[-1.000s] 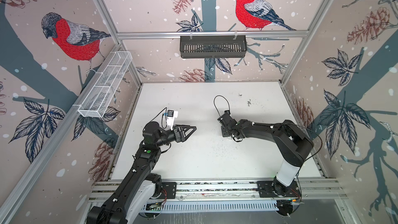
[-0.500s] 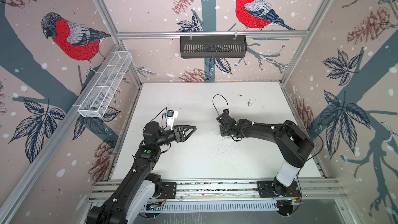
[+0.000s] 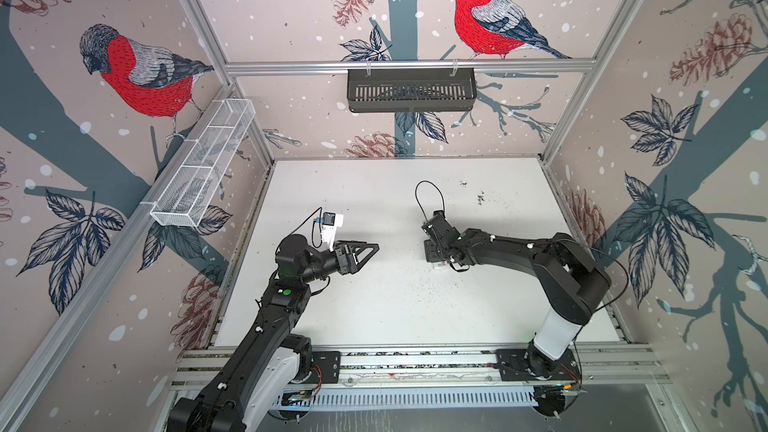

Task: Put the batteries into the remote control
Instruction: 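Lower the remote onto the table with the right gripper and release it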

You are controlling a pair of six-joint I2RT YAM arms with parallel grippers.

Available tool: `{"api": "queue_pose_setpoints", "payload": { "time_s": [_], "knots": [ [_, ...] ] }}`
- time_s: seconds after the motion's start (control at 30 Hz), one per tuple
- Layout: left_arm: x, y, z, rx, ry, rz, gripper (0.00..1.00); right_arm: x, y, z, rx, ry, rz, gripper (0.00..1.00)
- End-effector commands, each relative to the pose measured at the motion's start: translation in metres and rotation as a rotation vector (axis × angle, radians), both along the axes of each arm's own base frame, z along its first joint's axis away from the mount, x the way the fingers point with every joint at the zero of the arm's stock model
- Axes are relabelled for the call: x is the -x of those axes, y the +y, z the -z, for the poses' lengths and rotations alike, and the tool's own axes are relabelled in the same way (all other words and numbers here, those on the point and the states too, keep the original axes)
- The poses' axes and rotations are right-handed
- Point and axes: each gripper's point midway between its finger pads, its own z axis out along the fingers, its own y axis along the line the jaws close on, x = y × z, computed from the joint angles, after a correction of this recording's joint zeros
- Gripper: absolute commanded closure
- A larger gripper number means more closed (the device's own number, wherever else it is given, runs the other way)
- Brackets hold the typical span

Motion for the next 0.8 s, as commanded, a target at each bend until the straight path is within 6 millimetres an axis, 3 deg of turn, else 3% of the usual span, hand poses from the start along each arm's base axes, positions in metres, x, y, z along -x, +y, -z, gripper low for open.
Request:
{"api": "queue_pose_setpoints", "payload": {
  "time_s": [0.0, 0.27, 0.4, 0.63, 0.77],
  "knots": [
    [-0.001, 0.000, -0.005, -0.002, -0.028, 0.002, 0.03, 0.002, 0.009, 0.000, -0.034, 0.009, -0.036, 0.29],
    [-0.001, 0.000, -0.005, -0.001, -0.027, 0.002, 0.03, 0.005, 0.019, 0.004, -0.045, 0.025, -0.064, 0.47],
    [-0.001, 0.000, -0.005, -0.001, -0.025, 0.002, 0.03, 0.007, 0.029, 0.001, -0.059, 0.020, -0.079, 0.51],
    [-0.001, -0.001, -0.005, -0.001, -0.025, 0.005, 0.03, 0.014, 0.065, -0.003, -0.076, 0.010, -0.140, 0.54],
    [0.000, 0.000, -0.005, -0.001, -0.028, 0.005, 0.03, 0.024, 0.090, -0.011, -0.056, -0.036, -0.279, 0.55]
  ]
}}
